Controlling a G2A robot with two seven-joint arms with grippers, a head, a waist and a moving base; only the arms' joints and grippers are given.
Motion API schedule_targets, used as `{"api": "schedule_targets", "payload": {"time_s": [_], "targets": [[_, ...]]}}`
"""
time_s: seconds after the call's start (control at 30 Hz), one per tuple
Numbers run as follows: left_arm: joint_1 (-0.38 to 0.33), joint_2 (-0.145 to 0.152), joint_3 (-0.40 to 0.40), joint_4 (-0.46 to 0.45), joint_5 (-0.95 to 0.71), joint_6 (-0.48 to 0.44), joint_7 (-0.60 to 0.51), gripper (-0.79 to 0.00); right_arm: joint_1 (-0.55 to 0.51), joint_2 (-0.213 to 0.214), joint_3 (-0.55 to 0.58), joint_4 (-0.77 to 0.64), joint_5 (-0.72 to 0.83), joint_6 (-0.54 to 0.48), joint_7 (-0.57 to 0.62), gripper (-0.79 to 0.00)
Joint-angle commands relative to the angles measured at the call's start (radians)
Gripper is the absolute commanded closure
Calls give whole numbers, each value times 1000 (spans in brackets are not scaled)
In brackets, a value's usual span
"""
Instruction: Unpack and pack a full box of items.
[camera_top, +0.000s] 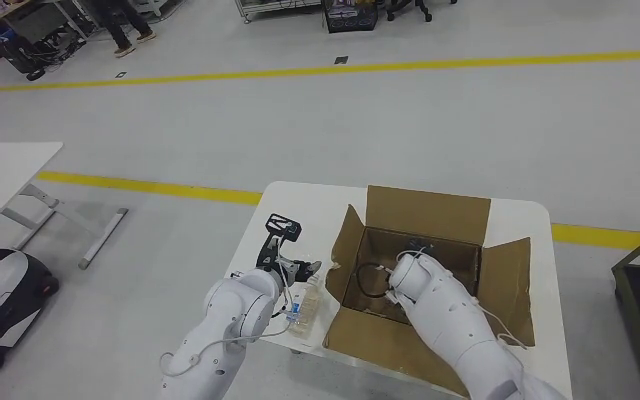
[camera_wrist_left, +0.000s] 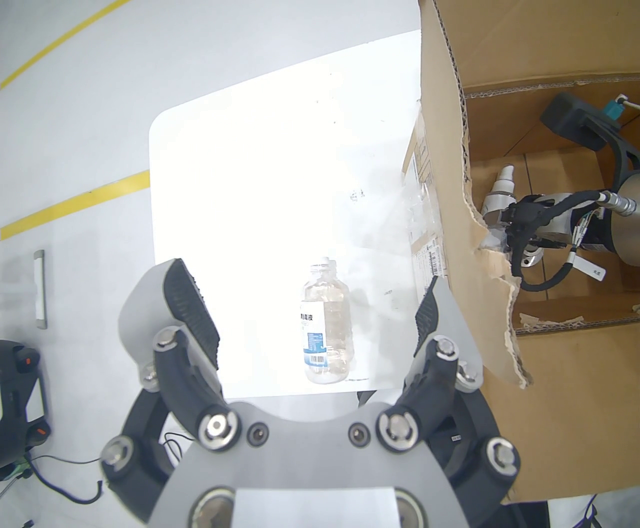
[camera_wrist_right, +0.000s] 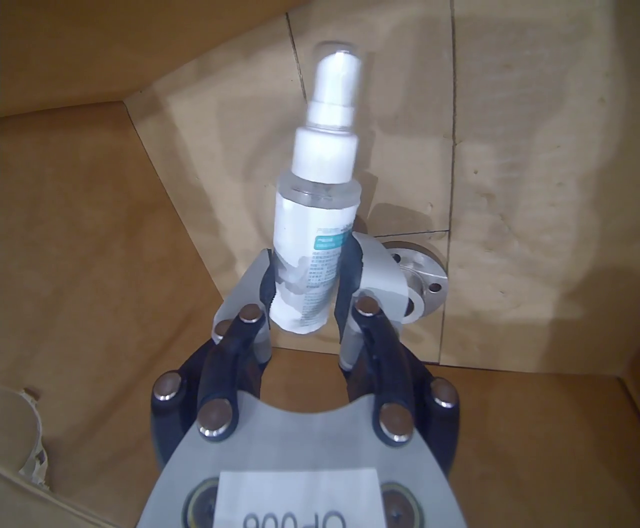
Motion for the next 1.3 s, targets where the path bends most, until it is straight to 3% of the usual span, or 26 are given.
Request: {"api": "schedule_targets", "payload": {"time_s": [0.0,0.6,0.67,0.77,0.8,1.1,1.27], "targets": [[0,0,0,0,0,0,0,-785,2,-4,2,6,-3,-3,0,0],[0,0,0,0,0,0,0,-785,21,-33,-43,-1,-156,-43,84,0],[0,0,0,0,0,0,0,-785,20,-35,-35,3,-150,-44,82,-117],[0,0,0,0,0,0,0,-785,17,-40,-22,7,-137,-23,69,-379],[0,0,0,0,0,0,0,-785,17,-42,-20,8,-138,-14,65,-428],[0,0,0,0,0,0,0,-785,24,-56,0,37,-135,17,68,-437],[0,0,0,0,0,0,0,-785,29,-59,18,65,-124,17,50,-385]]}}
